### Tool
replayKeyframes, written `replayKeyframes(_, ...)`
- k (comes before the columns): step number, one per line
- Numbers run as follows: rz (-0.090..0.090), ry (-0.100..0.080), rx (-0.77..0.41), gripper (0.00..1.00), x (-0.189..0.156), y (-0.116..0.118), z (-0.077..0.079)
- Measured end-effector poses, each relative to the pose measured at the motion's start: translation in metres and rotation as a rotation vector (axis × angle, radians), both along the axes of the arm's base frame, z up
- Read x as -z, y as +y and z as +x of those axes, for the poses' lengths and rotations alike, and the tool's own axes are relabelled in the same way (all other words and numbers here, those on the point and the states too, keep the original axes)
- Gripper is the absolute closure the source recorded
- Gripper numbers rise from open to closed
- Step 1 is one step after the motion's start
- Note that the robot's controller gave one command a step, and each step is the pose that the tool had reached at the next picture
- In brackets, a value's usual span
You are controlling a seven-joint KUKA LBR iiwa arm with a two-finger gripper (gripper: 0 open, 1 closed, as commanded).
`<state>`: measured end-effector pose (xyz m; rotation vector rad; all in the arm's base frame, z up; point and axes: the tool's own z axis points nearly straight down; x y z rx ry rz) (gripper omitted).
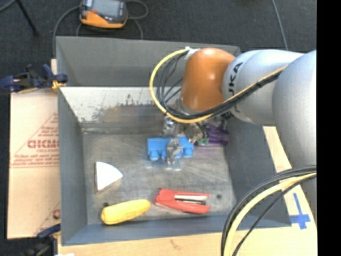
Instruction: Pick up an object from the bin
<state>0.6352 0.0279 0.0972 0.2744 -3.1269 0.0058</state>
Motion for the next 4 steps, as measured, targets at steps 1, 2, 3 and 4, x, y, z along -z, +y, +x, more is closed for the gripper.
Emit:
replayKeyframes(1, 0.006, -0.007, -0.109, 1.0, 0.009, -0.001, -0.025)
replayKeyframes(2, 0.004, -0.009, -0.027, 1.0, -0.101, 0.006, 0.015)
replayKeyframes(3, 0.005, -0.007, -0.026, 1.0, -0.1, 0.006, 0.015)
replayKeyframes(4, 0.004, 0.0, -0.035, 1.0, -0.147, -0.012, 0.011)
